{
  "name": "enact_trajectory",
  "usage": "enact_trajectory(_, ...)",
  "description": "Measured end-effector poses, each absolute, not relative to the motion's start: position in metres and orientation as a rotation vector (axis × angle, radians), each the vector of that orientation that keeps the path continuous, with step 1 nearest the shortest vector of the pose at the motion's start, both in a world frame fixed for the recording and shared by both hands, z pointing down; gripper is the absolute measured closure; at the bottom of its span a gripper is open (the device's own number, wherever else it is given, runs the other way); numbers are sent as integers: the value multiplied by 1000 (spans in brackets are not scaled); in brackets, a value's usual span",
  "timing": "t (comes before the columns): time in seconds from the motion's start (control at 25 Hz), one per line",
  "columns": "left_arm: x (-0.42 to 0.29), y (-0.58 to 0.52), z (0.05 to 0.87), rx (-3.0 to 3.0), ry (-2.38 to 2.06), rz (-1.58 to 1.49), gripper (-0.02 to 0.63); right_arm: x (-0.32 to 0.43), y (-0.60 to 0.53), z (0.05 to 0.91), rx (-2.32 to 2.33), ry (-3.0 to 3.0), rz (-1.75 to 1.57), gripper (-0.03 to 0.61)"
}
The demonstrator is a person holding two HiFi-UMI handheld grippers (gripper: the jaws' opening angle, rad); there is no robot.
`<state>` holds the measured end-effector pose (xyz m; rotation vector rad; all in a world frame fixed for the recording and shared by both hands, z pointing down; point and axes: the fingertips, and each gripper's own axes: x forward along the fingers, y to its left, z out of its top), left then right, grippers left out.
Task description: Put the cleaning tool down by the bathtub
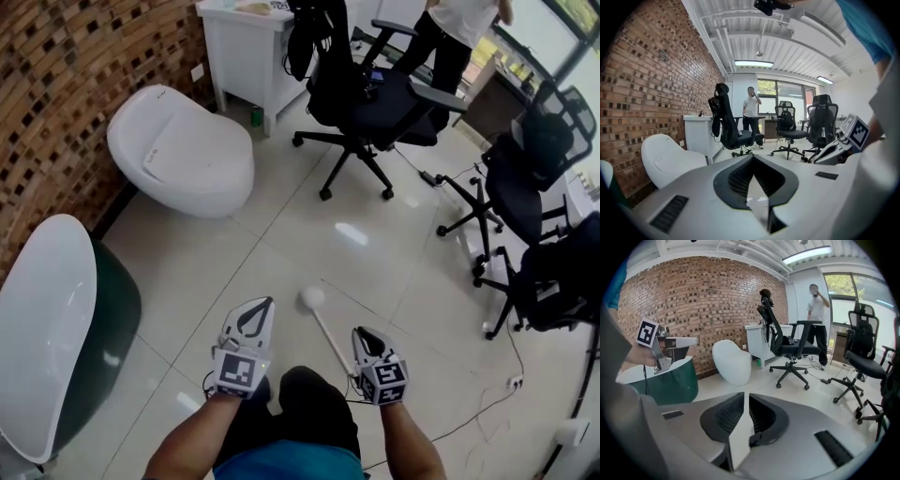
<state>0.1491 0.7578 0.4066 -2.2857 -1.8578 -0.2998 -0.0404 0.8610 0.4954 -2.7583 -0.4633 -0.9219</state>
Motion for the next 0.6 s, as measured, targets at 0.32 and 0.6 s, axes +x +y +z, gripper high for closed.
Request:
enact_trajectory(0.32, 163, 769, 542, -2302, -1806, -340, 618, -46, 874, 626, -2736, -435, -985, 495)
enact_trajectory(0.6, 166, 774, 616, -2339, -1822, -297, 617, -41, 870, 743, -2734, -377, -1069, 495)
